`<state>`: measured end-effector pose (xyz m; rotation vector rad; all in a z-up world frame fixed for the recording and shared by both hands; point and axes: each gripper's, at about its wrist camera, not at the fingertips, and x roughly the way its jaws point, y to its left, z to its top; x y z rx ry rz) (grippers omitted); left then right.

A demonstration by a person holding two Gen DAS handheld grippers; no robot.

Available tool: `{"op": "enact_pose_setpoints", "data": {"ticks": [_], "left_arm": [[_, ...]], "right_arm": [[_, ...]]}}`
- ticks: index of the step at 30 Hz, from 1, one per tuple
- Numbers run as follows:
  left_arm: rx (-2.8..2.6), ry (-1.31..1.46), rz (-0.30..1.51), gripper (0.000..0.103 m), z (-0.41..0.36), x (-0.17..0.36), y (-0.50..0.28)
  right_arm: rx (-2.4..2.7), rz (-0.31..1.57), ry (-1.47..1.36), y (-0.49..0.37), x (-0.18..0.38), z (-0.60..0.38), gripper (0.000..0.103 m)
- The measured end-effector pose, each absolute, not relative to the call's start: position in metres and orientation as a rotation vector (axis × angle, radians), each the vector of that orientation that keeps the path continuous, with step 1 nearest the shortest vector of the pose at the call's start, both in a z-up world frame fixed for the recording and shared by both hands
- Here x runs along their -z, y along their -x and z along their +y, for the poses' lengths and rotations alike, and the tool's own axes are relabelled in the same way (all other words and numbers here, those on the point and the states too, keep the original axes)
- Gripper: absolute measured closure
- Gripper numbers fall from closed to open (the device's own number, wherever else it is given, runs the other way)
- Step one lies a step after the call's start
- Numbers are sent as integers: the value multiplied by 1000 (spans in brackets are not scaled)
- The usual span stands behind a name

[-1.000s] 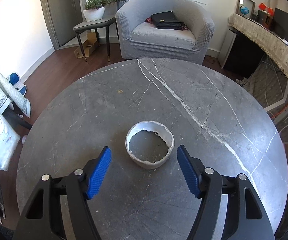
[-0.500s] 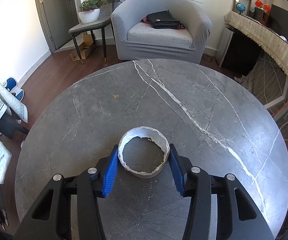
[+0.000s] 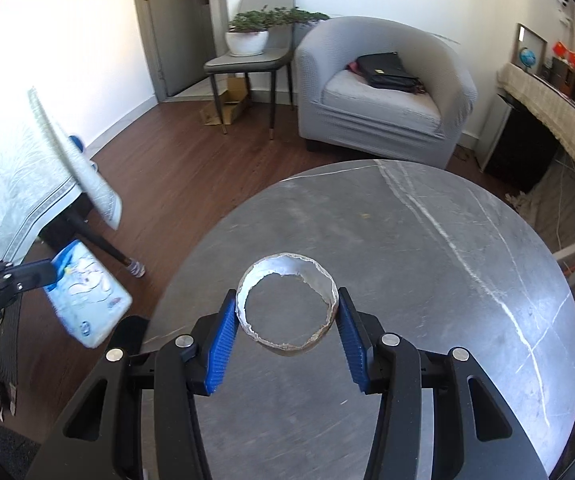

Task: Collect trash
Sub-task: 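Carry the wipes pack and tape roll over the green bin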

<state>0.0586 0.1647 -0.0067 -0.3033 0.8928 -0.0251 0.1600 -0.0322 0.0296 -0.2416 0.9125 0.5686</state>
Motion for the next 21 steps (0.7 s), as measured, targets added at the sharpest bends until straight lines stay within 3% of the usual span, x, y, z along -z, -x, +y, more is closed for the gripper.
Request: {"op": "enact_pose_setpoints", "data": {"ticks": [10, 21], "left_arm": [[-74, 281, 938, 100, 183, 27, -21], [-131, 290, 1065, 100, 195, 103, -7]], "right_arm": [[-697, 909, 255, -95, -32, 1, 54], [-853, 927, 247, -68, -30, 50, 54]]}}
